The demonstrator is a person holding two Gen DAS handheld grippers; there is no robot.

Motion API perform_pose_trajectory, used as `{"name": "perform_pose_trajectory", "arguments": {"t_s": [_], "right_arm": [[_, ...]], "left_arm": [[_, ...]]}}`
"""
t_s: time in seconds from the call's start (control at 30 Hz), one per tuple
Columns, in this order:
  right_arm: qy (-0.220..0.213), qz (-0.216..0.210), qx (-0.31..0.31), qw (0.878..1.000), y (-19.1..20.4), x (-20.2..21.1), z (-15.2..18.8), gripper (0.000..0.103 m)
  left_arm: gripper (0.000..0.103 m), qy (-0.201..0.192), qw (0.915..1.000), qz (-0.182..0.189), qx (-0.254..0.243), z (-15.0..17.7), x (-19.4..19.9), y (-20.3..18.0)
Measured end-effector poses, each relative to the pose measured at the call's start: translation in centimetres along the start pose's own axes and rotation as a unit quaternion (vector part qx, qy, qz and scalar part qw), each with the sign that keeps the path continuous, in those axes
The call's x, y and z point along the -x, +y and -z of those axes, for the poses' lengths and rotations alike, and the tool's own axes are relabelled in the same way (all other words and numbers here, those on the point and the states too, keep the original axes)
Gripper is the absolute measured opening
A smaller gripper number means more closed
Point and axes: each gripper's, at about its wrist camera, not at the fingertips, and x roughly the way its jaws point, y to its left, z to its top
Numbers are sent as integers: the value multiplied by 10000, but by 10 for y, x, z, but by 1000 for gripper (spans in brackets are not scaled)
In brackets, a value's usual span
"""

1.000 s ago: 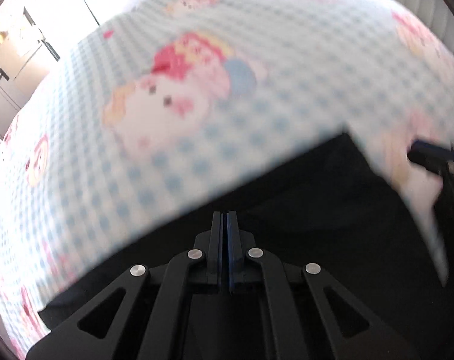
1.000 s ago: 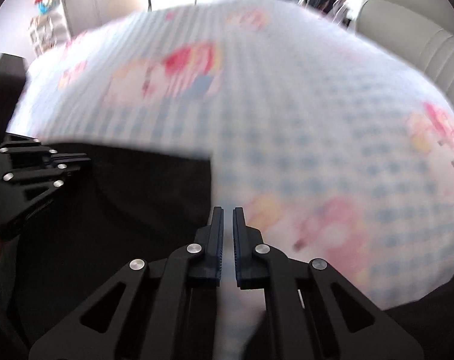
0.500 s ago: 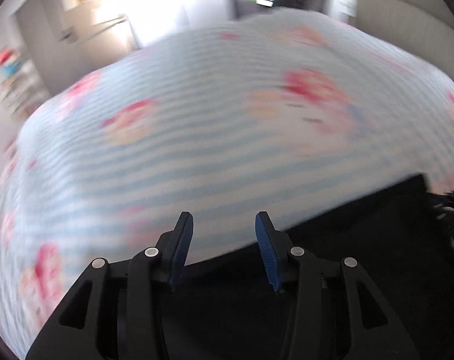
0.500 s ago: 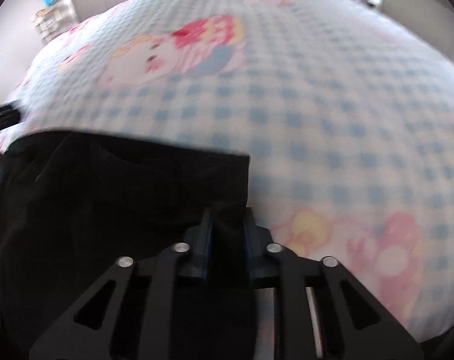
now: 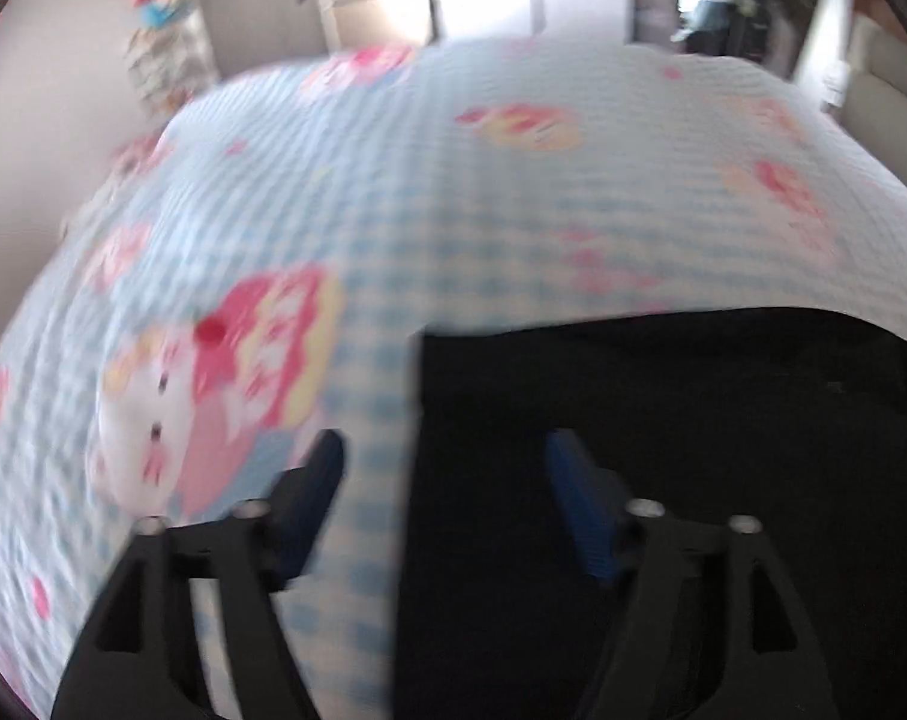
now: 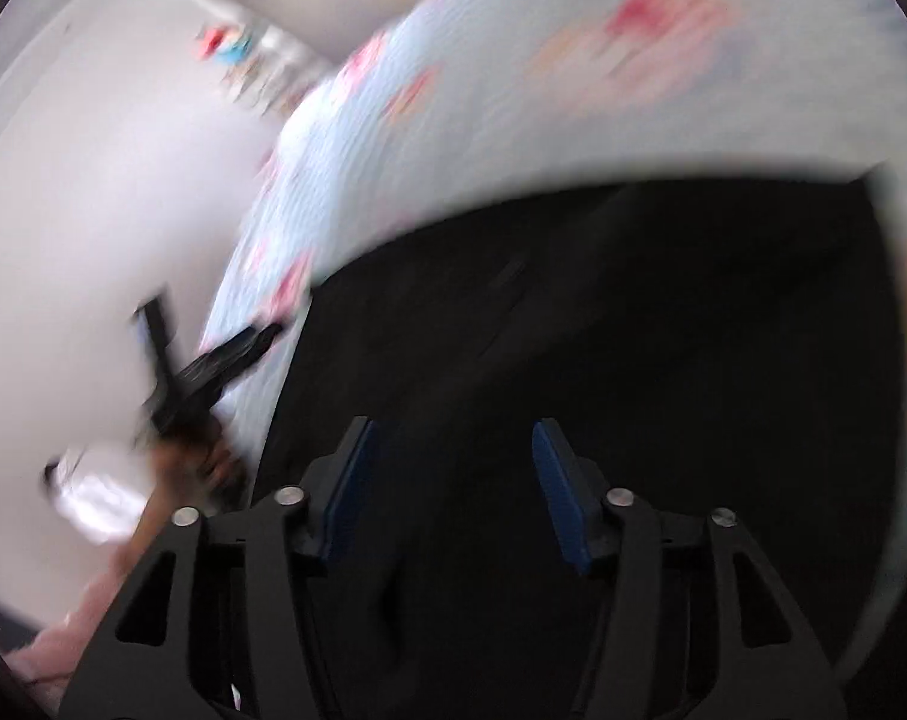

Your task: Fold clothes

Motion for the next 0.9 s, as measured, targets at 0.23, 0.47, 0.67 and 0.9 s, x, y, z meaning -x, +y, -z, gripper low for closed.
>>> {"name": "perform_pose_trajectory", "arguments": {"t_s": [0.23, 0.47, 0.67, 0.9], "right_arm": [[806, 1078, 1183, 9838, 51, -106, -2, 24], [-180, 2494, 1365, 9586, 49, -102, -32, 4], [-174, 1749, 657, 9822, 61, -52, -12, 11], [205, 1334, 1185, 9837, 151, 51, 152, 26]], "left_arm": [[10, 560, 9938, 739, 614, -19, -50, 26], [6, 583, 9926, -992, -391, -50, -61, 13], [81, 51, 9872, 1533, -436, 4, 51, 1], [83, -15, 9528, 2944, -739, 131, 162, -60]]}}
